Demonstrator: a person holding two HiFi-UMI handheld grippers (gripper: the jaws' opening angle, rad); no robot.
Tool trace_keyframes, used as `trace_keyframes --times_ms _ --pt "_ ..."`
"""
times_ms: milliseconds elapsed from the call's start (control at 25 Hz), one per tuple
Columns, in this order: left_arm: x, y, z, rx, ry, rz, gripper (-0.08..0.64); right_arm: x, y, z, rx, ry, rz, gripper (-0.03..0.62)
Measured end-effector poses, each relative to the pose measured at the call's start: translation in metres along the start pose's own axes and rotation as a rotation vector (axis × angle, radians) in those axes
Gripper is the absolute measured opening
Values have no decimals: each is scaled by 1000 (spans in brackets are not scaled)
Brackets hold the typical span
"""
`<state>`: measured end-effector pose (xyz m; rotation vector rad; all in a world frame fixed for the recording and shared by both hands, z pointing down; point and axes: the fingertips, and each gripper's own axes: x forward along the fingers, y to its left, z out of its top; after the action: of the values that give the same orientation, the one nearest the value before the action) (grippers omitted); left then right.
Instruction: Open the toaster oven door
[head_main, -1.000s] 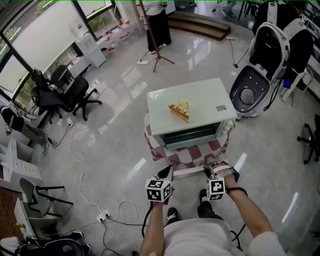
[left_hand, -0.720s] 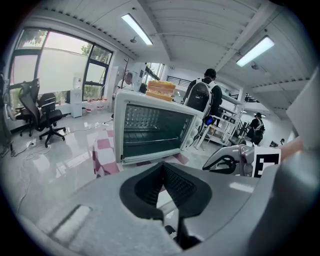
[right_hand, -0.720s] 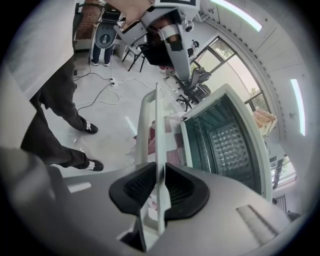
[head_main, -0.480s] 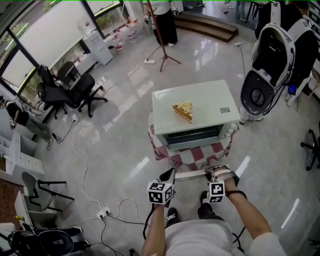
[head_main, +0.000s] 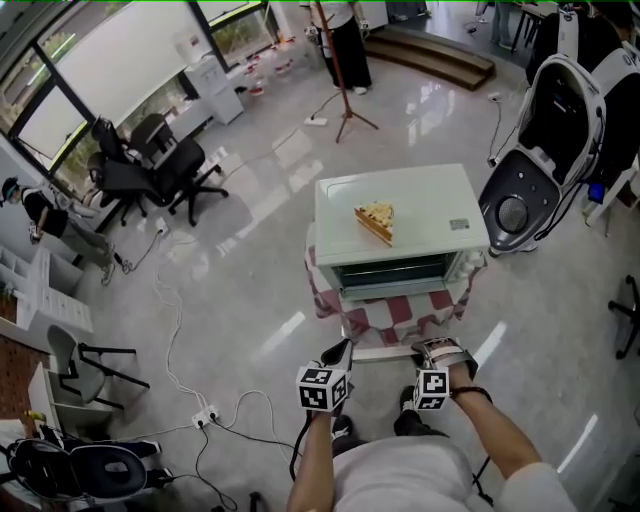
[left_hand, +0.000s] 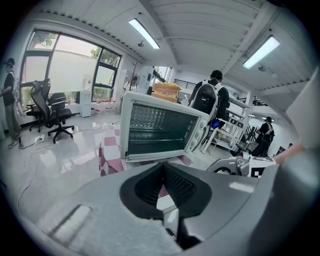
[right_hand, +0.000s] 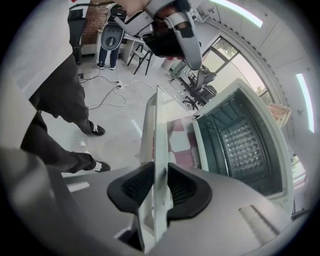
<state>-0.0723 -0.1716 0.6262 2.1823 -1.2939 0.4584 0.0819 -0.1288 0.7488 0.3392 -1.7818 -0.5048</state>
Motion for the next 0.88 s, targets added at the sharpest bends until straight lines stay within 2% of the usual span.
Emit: trace_keyframes --times_ms 440,880 --pt "-21 24 -21 -42 -13 90 5 22 18 -3 24 -39 -25 98" --pt "-24 19 -47 -70 32 107 5 36 26 -11 14 -20 -11 120"
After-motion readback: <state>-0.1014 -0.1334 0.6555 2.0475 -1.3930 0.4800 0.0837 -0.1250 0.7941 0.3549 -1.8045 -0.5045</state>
